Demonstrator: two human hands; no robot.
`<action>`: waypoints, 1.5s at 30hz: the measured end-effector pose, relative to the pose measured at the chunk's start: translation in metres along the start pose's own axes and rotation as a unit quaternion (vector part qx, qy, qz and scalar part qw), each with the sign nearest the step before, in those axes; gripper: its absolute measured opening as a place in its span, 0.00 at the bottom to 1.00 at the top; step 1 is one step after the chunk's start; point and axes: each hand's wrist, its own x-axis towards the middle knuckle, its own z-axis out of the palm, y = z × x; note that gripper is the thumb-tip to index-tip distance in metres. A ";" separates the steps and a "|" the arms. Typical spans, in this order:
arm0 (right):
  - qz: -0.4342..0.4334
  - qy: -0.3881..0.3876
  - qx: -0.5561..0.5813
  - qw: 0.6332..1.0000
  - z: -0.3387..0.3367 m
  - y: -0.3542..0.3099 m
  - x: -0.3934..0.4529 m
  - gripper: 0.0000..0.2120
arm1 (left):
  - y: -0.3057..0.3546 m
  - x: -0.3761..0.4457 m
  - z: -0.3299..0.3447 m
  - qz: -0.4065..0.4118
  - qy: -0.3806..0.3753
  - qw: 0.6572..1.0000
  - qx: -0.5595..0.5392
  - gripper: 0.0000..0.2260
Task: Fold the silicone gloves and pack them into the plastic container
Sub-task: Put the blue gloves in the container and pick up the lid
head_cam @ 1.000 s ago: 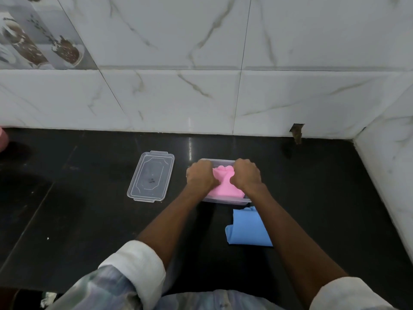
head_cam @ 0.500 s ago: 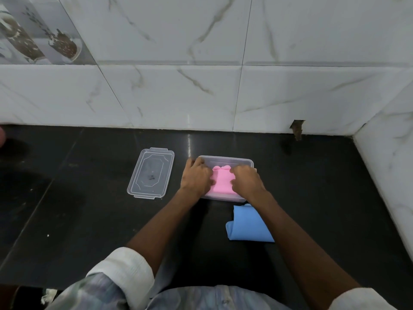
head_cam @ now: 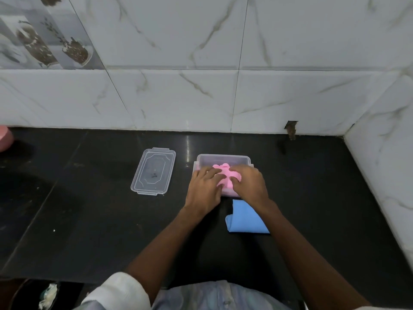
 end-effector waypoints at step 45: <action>0.200 -0.027 0.499 0.843 -0.037 -0.002 -0.039 0.12 | -0.003 -0.012 -0.051 -0.283 -0.050 0.840 -0.459 0.13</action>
